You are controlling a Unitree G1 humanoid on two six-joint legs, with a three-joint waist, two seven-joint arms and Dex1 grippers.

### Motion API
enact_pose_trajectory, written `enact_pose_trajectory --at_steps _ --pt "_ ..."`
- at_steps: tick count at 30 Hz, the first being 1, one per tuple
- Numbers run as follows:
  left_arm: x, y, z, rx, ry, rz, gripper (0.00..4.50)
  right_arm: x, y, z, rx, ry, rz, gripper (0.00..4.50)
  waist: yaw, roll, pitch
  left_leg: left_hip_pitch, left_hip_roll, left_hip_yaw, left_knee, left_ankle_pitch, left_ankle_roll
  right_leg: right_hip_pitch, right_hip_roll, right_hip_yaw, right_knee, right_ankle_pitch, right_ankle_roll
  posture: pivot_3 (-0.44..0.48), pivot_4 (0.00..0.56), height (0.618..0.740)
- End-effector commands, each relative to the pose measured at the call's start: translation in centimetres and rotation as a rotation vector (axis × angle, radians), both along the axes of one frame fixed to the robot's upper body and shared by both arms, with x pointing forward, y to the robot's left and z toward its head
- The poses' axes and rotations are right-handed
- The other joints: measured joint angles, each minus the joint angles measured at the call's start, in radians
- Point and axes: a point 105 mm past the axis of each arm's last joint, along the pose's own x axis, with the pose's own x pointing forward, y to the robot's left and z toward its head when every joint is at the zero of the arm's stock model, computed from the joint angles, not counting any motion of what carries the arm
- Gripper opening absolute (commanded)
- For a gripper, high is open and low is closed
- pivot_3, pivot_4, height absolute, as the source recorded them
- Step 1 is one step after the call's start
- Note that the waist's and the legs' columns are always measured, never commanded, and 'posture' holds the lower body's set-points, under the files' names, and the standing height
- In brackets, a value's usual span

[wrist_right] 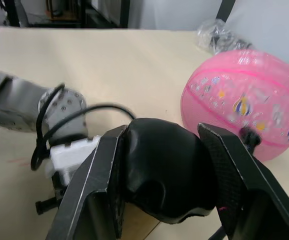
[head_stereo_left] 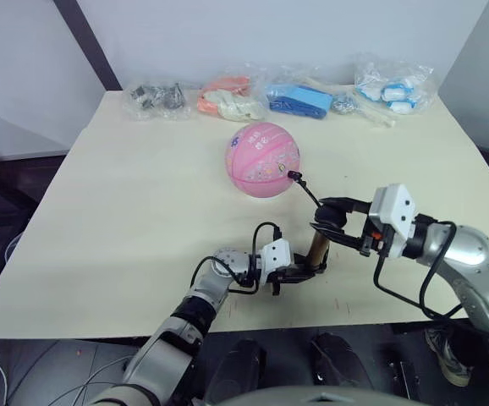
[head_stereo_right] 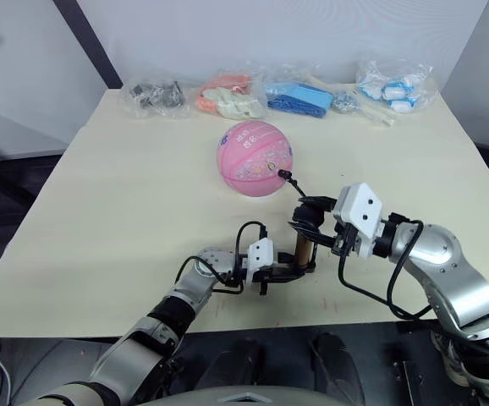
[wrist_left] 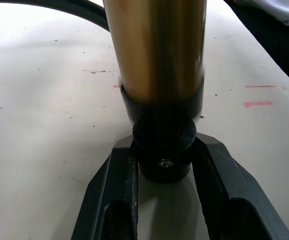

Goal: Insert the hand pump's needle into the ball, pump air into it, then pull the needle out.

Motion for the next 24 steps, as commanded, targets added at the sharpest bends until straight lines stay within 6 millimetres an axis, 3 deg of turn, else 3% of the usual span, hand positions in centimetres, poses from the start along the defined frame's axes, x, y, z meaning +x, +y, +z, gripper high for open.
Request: enact_pose_trajectory --at_steps 1,14,24 --pt "-0.9 0.2 -1.2 0.044 0.025 -0.033 1.12 -0.8 -0.1 4.4 0.042 -0.122 0.023 1.81 0.001 0.000 0.000 0.000 0.000 0.000 0.000 0.000 0.000 0.000 0.000 0.000 0.000 0.000 0.000 0.000 0.150 0.740" --pt "-0.9 0.1 -1.1 0.045 0.026 -0.041 1.12 -1.4 -1.4 10.8 0.098 -0.202 0.036 1.81 0.005 0.000 0.001 -0.003 0.000 0.000 0.000 0.000 0.000 -0.002 -0.001 0.000 0.000 0.000 0.000 0.000 0.150 0.740" --pt "-0.9 0.1 -1.2 0.043 0.024 -0.042 1.12 -1.8 -1.4 12.8 0.095 -0.216 0.055 1.81 0.008 0.001 0.001 -0.010 0.000 0.000 0.001 0.001 -0.001 -0.010 -0.002 -0.001 0.000 0.000 0.000 0.000 0.150 0.740"
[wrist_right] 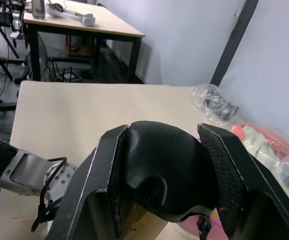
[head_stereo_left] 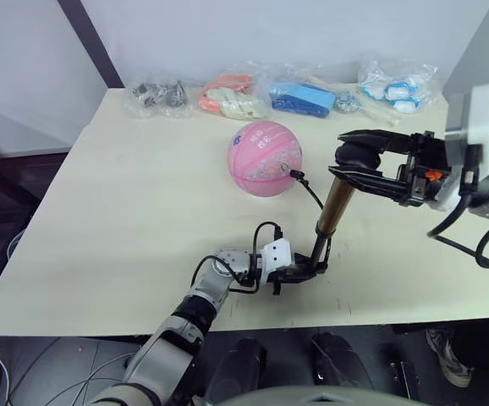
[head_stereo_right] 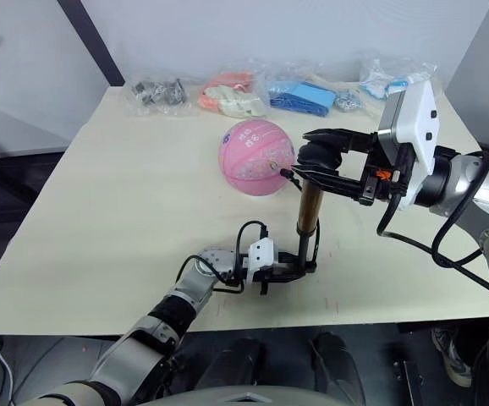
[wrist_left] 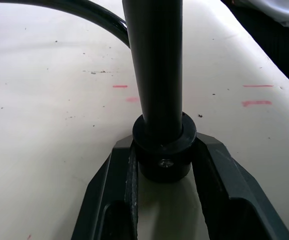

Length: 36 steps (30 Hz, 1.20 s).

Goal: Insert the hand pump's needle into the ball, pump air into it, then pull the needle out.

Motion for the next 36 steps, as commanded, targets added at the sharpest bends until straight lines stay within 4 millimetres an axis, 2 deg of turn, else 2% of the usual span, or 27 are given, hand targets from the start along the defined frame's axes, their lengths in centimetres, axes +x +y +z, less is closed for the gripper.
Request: enact_pose_trajectory --at_steps 1,4,8,16,20,25,33,36 --pt "-0.9 0.3 -1.6 0.057 0.043 -0.026 1.12 -0.7 -0.5 3.1 0.048 -0.128 -0.024 1.81 0.001 0.000 0.000 -0.001 0.000 0.000 0.000 0.000 -0.001 -0.001 0.000 0.000 0.000 0.000 0.000 0.000 0.150 0.740" --pt "-0.9 0.3 -1.6 0.056 0.042 -0.027 1.12 -0.5 -0.6 2.1 0.026 -0.103 -0.034 1.81 0.001 0.000 0.000 -0.003 0.000 0.000 0.000 0.001 -0.001 -0.002 0.000 0.000 0.000 0.000 0.000 0.000 0.150 0.740" --pt "-0.9 0.3 -1.6 0.055 0.042 -0.027 1.12 -0.1 -0.4 -0.4 -0.006 -0.056 -0.042 1.81 0.002 0.000 0.000 -0.005 -0.001 0.000 0.000 0.001 -0.001 -0.004 -0.001 0.001 0.000 0.000 0.000 0.000 0.150 0.740" --pt "-0.9 0.3 -1.6 0.054 0.040 -0.026 1.12 0.4 0.2 -5.3 -0.016 0.013 -0.050 1.81 -0.001 -0.001 -0.002 0.001 -0.001 0.001 0.000 0.000 0.000 0.000 0.001 0.000 0.001 0.000 0.000 0.000 0.150 0.740" --pt "-0.9 0.4 -1.6 0.056 0.040 -0.024 1.12 0.0 1.0 -8.4 -0.045 0.073 -0.030 1.81 -0.001 -0.001 -0.002 0.005 0.000 0.000 0.000 0.000 0.000 0.004 0.002 -0.001 0.001 0.000 0.000 0.000 0.150 0.740" --pt "-0.9 0.4 -1.6 0.053 0.040 -0.022 1.12 0.2 1.2 -10.3 -0.034 0.097 -0.047 1.81 -0.002 -0.001 -0.002 0.008 -0.001 0.001 0.000 0.000 0.000 0.007 0.002 0.000 0.000 0.000 0.000 0.000 0.150 0.740" --pt "-0.9 0.4 -1.5 0.047 0.039 -0.020 1.12 0.4 1.4 -14.5 -0.057 0.132 -0.083 1.81 -0.002 -0.002 -0.002 0.009 -0.001 0.001 -0.001 0.000 -0.001 0.008 0.002 0.000 0.000 0.000 0.000 0.000 0.150 0.740" --pt "-0.9 0.5 -1.3 0.043 0.038 -0.019 1.12 0.0 1.4 -16.6 -0.088 0.157 -0.089 1.81 -0.002 -0.002 -0.003 0.010 -0.001 0.001 -0.001 0.000 -0.001 0.008 0.002 0.000 0.000 0.000 0.000 0.000 0.150 0.740"
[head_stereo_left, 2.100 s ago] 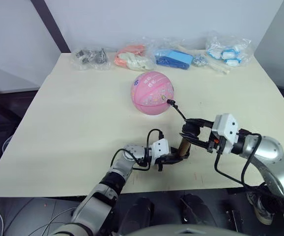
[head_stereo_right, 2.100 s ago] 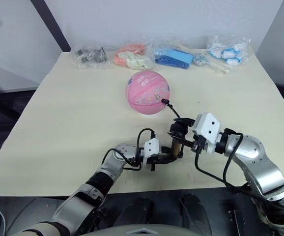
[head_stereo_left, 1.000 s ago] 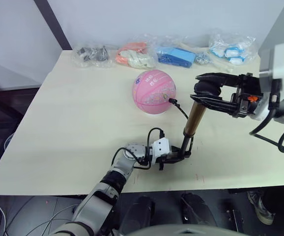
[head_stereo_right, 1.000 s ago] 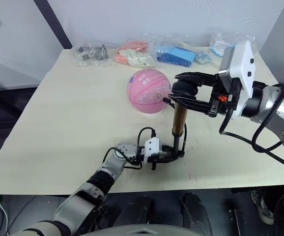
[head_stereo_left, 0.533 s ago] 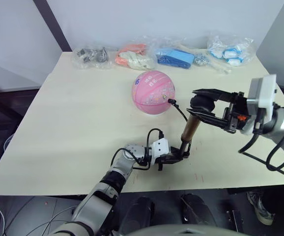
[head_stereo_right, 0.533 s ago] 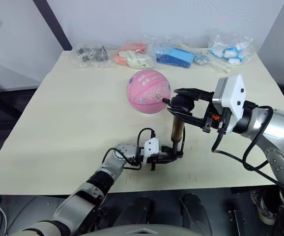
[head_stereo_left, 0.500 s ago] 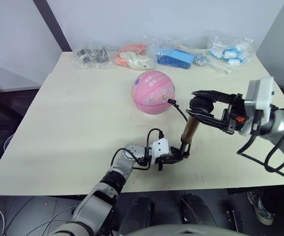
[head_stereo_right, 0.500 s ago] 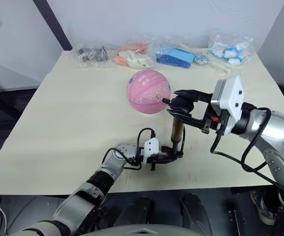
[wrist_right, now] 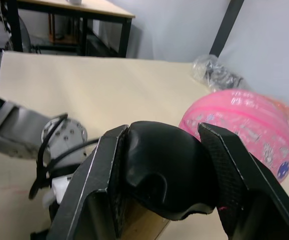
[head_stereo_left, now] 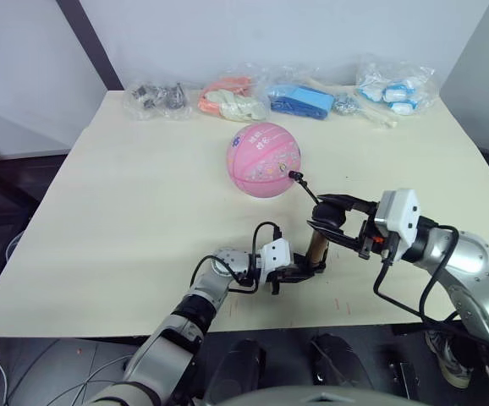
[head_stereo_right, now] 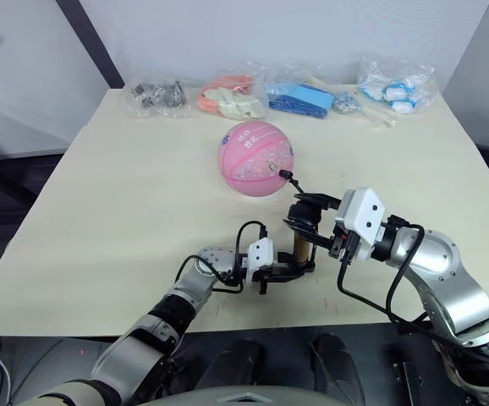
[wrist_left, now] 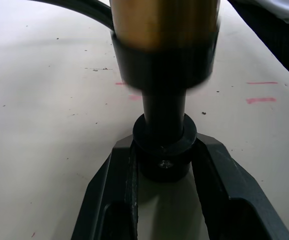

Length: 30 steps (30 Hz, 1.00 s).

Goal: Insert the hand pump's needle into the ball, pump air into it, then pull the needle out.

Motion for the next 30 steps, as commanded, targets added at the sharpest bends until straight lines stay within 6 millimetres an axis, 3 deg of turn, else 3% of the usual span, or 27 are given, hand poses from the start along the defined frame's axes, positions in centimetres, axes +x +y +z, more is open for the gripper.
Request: enact_pose_trajectory --at_steps 1,6,14,15,17,21,30 --pt "-0.9 0.2 -0.8 0.023 0.023 -0.029 1.12 -0.4 -0.1 -4.4 -0.066 0.129 -0.010 1.81 0.000 0.000 0.000 0.000 0.000 0.000 0.000 0.000 0.000 0.000 0.000 0.000 0.000 0.000 0.000 0.000 0.150 0.740" --pt "-0.9 0.4 -0.6 0.015 0.027 -0.023 1.12 -0.7 0.1 -5.2 -0.061 0.132 -0.013 1.81 -0.004 0.000 0.000 0.003 0.000 0.000 -0.001 -0.001 0.001 0.002 0.000 0.001 0.000 0.000 0.000 0.000 0.150 0.740" --pt "-0.6 0.4 -0.2 0.010 0.025 -0.013 1.12 -0.5 0.2 -4.9 -0.052 0.118 -0.012 1.81 -0.010 0.000 0.000 0.003 0.000 0.000 -0.001 -0.001 0.001 0.003 0.000 0.000 0.000 0.000 0.000 0.000 0.150 0.740" --pt "-0.5 0.4 -0.2 0.010 0.025 -0.012 2.11 -0.5 0.2 -4.9 -0.051 0.115 -0.012 1.81 -0.010 0.000 0.000 0.003 0.000 0.000 -0.001 -0.001 0.001 0.003 0.001 0.000 0.000 0.000 0.000 0.000 0.150 0.740" --pt "-0.5 0.4 -0.2 0.008 0.024 -0.008 2.67 -0.5 0.2 -4.7 -0.051 0.109 -0.012 1.81 -0.012 0.000 0.000 0.003 0.000 0.000 -0.001 -0.001 0.001 0.003 0.000 0.000 0.000 0.000 0.000 0.000 0.150 0.740" --pt "-0.4 0.6 0.1 0.002 0.015 -0.003 4.39 -0.5 0.2 -4.4 -0.050 0.101 -0.010 1.81 -0.013 0.000 0.000 0.004 0.000 0.000 -0.001 -0.001 0.002 0.004 0.000 0.000 0.000 0.000 0.000 0.000 0.150 0.740" --pt "-0.3 2.1 2.6 -0.056 -0.036 -0.001 4.46 -0.4 0.1 -2.4 -0.044 0.047 -0.011 1.81 -0.019 0.000 0.000 0.003 0.001 0.000 -0.001 -0.001 0.002 0.003 0.000 0.000 0.000 0.000 0.000 0.000 0.150 0.740"
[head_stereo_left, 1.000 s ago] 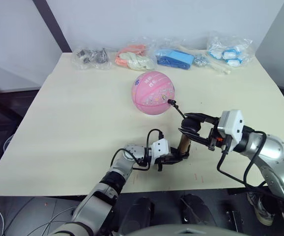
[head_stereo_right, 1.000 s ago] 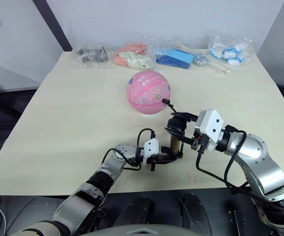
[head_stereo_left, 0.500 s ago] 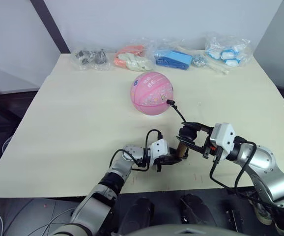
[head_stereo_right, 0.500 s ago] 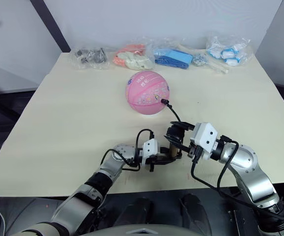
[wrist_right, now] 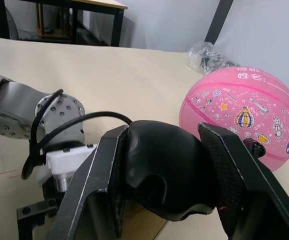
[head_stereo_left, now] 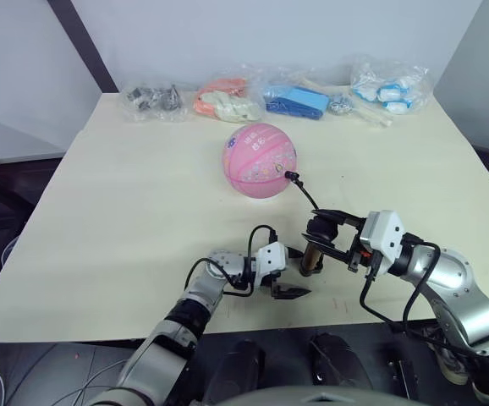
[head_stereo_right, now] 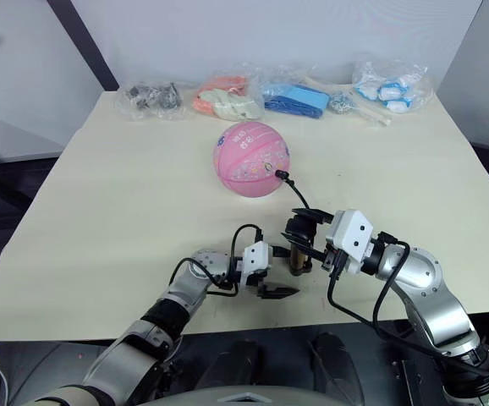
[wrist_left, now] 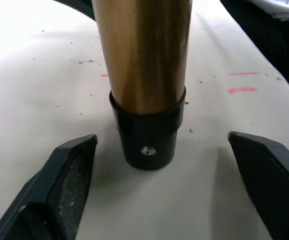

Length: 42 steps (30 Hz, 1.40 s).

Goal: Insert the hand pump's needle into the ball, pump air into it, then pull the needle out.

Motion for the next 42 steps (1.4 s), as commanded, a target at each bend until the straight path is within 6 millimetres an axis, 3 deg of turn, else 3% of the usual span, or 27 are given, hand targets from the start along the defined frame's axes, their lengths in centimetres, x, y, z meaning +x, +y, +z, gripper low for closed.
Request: enact_pose_trajectory --at_steps 1,6,16,21,32,42 --pt "0.1 0.9 2.4 -0.058 -0.050 -0.001 4.46 -0.3 -0.3 -0.6 -0.042 0.054 0.005 1.81 0.000 0.000 0.000 0.000 0.000 0.000 0.000 0.000 0.000 0.000 0.000 0.000 0.000 0.000 0.000 0.000 0.150 0.740" --pt "-0.1 3.7 4.7 -0.053 -0.093 -0.001 4.46 0.1 -1.1 2.2 -0.020 0.002 -0.016 1.81 -0.001 0.002 0.002 -0.001 0.001 0.000 0.000 0.000 0.000 0.000 0.000 0.000 0.000 0.000 0.000 0.000 0.150 0.740" --pt "0.3 8.4 9.6 -0.114 -0.129 0.063 4.46 1.4 -3.8 4.5 -0.127 -0.086 -0.064 1.81 -0.002 0.005 0.010 -0.003 0.002 0.000 0.000 0.000 0.000 -0.003 -0.001 0.000 -0.001 0.000 0.000 0.000 0.150 0.740" --pt "0.0 9.7 10.8 -0.124 -0.121 0.055 4.46 2.7 -5.5 4.9 -0.244 -0.174 -0.121 1.81 -0.003 0.007 0.013 -0.005 0.002 0.001 0.000 0.001 -0.001 -0.005 -0.001 0.000 -0.001 0.000 0.000 0.000 0.150 0.740" --pt "0.0 10.0 12.6 -0.167 -0.131 0.046 4.46 4.9 -7.9 3.1 -0.552 -0.413 -0.181 1.81 -0.003 0.007 0.014 -0.012 0.001 0.001 0.001 0.002 -0.003 -0.012 -0.001 0.000 0.000 0.000 -0.001 0.000 0.150 0.740" --pt "0.1 9.6 13.1 -0.186 -0.133 0.052 4.46 4.6 -7.3 -0.3 -0.728 -0.624 -0.094 1.81 -0.003 0.007 0.014 -0.015 -0.001 0.003 0.001 0.002 -0.003 -0.015 -0.001 0.002 0.001 0.000 -0.001 0.000 0.150 0.740"
